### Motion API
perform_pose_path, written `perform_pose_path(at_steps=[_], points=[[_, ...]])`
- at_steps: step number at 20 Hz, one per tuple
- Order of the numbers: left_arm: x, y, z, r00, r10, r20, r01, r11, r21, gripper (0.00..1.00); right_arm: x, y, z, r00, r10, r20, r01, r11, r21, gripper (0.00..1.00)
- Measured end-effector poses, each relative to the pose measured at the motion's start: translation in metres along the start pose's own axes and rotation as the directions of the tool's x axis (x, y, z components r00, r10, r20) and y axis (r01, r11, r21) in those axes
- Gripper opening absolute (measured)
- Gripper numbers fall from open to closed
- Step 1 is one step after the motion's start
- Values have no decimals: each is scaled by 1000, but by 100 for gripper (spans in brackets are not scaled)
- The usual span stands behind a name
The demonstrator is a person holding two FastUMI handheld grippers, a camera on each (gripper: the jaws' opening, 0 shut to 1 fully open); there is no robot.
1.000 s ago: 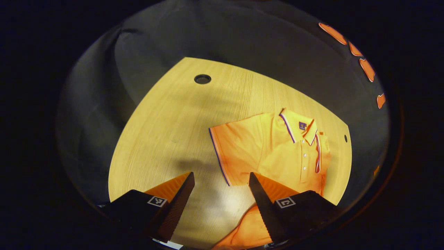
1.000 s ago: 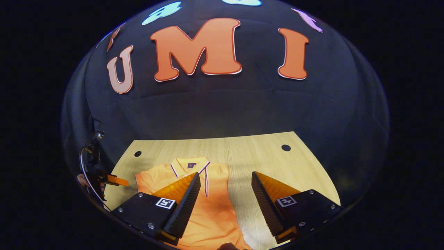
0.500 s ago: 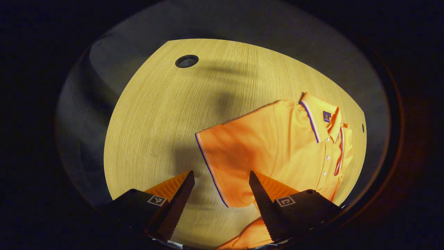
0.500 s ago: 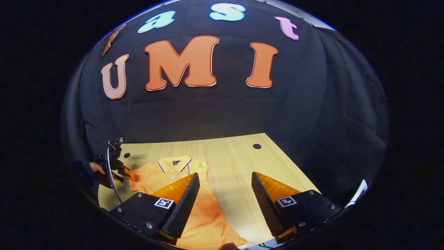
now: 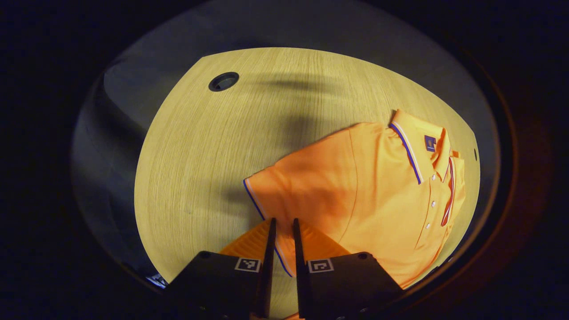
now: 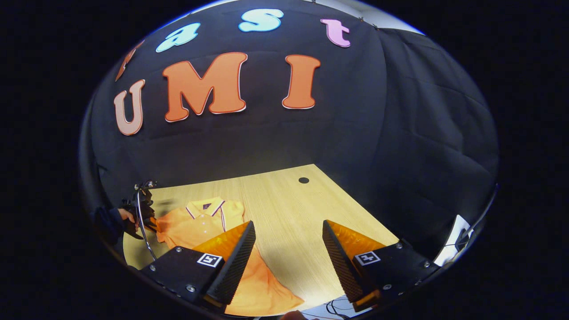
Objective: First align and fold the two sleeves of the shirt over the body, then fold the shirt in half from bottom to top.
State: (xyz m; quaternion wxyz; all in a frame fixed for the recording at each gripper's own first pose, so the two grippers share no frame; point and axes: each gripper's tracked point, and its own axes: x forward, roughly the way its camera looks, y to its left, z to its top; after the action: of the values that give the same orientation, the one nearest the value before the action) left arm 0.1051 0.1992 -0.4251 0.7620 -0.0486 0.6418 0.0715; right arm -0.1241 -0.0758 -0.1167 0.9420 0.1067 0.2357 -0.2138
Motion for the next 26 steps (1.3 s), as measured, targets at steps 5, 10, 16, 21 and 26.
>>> perform_pose_path(at_steps=[5, 10, 16, 21, 26], points=[[-28, -16, 23, 990, -80, 117, 73, 995, 64, 7, 2, -15, -6, 1000, -17, -10, 17, 1000, 23, 93], [-63, -58, 47, 962, -158, 224, 114, 974, 198, 7, 11, -12, -10, 1000, -8, -24, 9, 999, 33, 93], [-92, -144, 48, 895, -385, 224, 304, 895, 325, 16, 8, -15, -17, 999, -15, -41, 17, 999, 43, 93], [-115, -175, 39, 845, -487, 222, 376, 836, 400, 54, 4, -21, -16, 999, -36, -30, 38, 998, 56, 93], [-157, -167, 37, 786, -501, 362, 299, 821, 486, 85, 1, -12, -9, 999, -14, 47, 13, 1000, 26, 93]])
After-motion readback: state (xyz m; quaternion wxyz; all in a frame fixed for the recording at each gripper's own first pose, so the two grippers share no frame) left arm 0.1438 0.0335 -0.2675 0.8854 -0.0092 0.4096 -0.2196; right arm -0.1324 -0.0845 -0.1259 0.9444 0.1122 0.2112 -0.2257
